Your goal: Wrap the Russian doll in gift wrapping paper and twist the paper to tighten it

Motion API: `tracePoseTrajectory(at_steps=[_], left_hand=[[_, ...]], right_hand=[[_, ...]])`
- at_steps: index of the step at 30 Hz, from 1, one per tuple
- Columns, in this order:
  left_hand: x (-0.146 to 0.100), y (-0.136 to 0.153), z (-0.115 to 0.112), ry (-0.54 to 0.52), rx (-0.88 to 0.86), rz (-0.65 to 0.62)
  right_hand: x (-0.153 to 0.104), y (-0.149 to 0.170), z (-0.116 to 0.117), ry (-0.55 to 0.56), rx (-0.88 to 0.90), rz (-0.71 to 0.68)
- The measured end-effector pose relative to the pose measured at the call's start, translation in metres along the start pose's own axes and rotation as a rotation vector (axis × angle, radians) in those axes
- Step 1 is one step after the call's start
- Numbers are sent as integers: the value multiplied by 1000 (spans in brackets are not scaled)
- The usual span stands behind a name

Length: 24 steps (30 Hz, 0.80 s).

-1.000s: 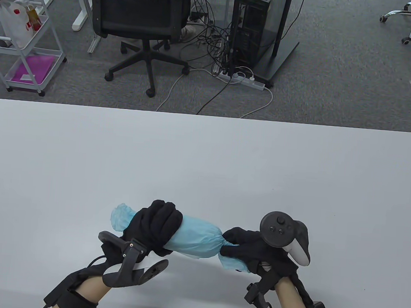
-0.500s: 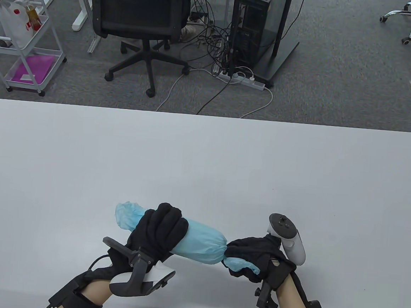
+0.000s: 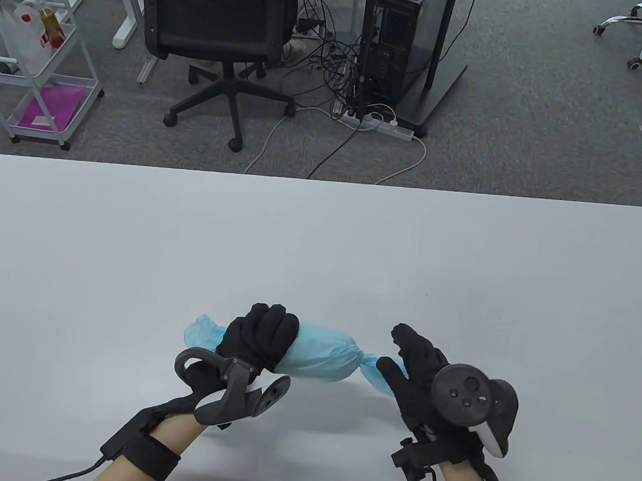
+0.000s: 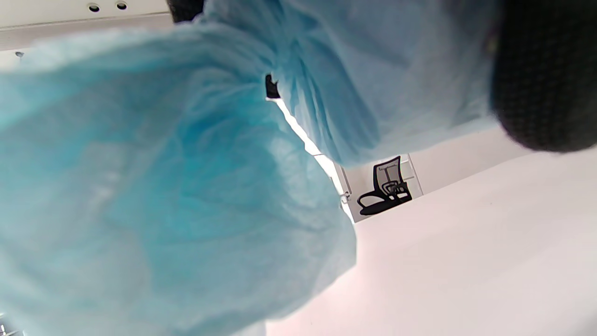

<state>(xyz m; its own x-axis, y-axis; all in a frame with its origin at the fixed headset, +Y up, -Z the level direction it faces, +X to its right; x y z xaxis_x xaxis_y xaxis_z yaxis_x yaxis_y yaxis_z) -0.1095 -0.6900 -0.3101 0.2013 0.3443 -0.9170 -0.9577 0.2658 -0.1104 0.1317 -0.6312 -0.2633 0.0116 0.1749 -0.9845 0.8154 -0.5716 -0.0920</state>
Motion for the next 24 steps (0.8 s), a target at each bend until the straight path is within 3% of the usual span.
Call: tracePoseTrajectory(at_steps=[2,8,11,24], left_hand=[[5,-6,-7,12,25,2],[18,-20,-33,98,33,-4],[21,-24,-45,155,18,-6],[23,-20,-78,234,-20,-10]], right_hand=[[-11,-13,15,43,-88,-54],[-34,-28,79,-65,-290,-155],[-42,-27,98,-95,-340,-179],[-47,-20,120,-196,-345,-176]])
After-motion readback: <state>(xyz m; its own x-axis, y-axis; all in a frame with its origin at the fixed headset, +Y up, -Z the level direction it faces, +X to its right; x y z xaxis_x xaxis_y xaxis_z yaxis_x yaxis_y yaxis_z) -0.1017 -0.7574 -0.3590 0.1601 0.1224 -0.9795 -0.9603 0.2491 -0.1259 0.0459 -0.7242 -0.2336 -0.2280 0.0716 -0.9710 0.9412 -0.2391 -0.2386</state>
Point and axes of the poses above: the tracker on the back of each hand, its own y axis roughly to the little-finger side, its own x axis roughly from the wrist to the fingertips, z = x × y, the point moved 4 cm from there along x, roughly from the wrist to the fingertips, and after that the axes turned 13 degrees about z, right-handed, at the moved point
